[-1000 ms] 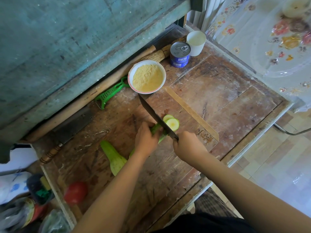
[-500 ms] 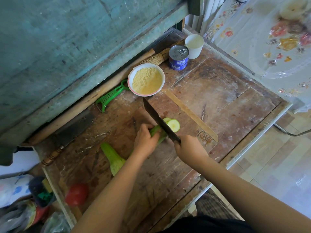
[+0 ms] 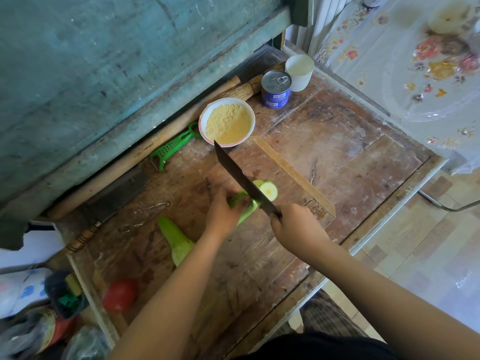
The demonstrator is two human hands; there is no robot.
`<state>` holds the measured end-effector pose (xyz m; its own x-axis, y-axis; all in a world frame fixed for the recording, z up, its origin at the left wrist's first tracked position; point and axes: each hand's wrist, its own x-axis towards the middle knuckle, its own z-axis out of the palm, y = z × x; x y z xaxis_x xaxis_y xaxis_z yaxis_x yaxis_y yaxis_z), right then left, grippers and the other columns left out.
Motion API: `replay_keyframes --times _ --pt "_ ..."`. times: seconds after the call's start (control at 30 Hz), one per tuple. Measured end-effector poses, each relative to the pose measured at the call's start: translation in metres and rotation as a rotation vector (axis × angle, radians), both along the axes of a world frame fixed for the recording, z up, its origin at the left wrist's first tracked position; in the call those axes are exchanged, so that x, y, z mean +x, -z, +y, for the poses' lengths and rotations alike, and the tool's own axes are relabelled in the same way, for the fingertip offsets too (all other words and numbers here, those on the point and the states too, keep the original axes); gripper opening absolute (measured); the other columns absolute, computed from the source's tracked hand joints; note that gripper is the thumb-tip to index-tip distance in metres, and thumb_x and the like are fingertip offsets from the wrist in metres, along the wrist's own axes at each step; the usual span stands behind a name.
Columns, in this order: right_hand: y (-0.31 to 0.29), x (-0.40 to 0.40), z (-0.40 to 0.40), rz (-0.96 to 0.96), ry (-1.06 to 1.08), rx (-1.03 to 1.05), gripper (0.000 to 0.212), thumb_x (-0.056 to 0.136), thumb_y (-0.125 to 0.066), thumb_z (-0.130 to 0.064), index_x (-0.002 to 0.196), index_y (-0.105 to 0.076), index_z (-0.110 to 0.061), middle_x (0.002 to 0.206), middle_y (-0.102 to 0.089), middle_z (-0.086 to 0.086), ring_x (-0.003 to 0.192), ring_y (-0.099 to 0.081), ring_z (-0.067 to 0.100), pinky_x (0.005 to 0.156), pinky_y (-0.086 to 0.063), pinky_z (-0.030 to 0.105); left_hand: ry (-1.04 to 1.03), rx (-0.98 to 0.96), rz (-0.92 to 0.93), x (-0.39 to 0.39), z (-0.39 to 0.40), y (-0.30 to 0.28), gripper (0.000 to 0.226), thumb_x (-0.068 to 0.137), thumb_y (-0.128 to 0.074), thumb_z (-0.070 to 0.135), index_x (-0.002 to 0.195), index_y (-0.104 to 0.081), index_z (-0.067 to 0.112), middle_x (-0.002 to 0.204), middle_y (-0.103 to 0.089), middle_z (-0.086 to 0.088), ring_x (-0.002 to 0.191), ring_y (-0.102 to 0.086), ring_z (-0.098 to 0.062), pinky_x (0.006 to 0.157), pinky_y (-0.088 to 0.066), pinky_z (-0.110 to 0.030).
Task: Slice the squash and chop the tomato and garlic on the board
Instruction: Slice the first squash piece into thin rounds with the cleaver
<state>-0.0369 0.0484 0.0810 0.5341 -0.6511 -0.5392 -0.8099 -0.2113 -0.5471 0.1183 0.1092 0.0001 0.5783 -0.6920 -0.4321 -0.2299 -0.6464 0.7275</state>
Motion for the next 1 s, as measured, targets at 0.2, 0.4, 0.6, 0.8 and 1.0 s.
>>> replay_keyframes --times 0.2,0.4,0.6,0.8,1.0 --pt "-0.002 0.002 -0.001 0.015 0.003 0.031 0.031 0.099 -0.038 -0.020 0.072 -0.050 -0.010 0.056 -0.043 0.003 0.044 -0.036 0.018 0.043 -0.029 0.024 -0.014 -0.003 0.016 -0.002 -0.001 -0.001 0.031 0.082 -0.067 0.044 0.092 -0.050 0.020 0.091 -0.060 0.004 0.085 -0.057 -0.016 0.072 -0.042 -0.035" --pt "-0.004 0.004 -0.003 0.075 0.007 0.067 0.033 0.099 -0.038 -0.020 0.072 -0.052 -0.007 0.055 -0.041 0.003 0.042 -0.035 0.016 0.040 -0.027 0.024 -0.018 -0.011 0.011 -0.004 -0.002 0.003 0.027 0.081 -0.069 0.042 0.083 -0.045 0.029 0.091 -0.061 0.002 0.086 -0.058 -0.019 0.075 -0.046 -0.040" --pt "0.000 0.010 -0.004 0.097 0.008 0.066 0.036 0.098 -0.040 -0.020 0.063 -0.044 -0.012 0.057 -0.044 0.003 0.044 -0.038 0.018 0.042 -0.029 0.025 -0.015 -0.036 0.001 -0.003 -0.003 0.003 0.026 0.082 -0.069 0.037 0.083 -0.045 0.029 0.091 -0.059 0.004 0.087 -0.058 -0.019 0.073 -0.045 -0.035" --pt "0.006 0.015 -0.006 0.124 0.024 0.076 0.037 0.098 -0.040 -0.020 0.061 -0.041 -0.012 0.058 -0.043 0.004 0.044 -0.037 0.018 0.042 -0.028 0.024 -0.032 -0.033 0.007 -0.003 -0.003 0.006 0.024 0.081 -0.070 0.035 0.085 -0.047 0.029 0.094 -0.060 0.003 0.090 -0.059 -0.020 0.079 -0.048 -0.039" --pt "0.021 0.021 -0.007 0.162 0.037 0.102 0.036 0.097 -0.041 -0.020 0.062 -0.042 -0.012 0.062 -0.046 0.004 0.049 -0.043 0.018 0.045 -0.034 0.025 -0.005 0.006 -0.049 -0.003 -0.002 0.005 0.030 0.082 -0.069 0.039 0.094 -0.047 0.024 0.101 -0.059 0.003 0.094 -0.057 -0.019 0.076 -0.046 -0.035"
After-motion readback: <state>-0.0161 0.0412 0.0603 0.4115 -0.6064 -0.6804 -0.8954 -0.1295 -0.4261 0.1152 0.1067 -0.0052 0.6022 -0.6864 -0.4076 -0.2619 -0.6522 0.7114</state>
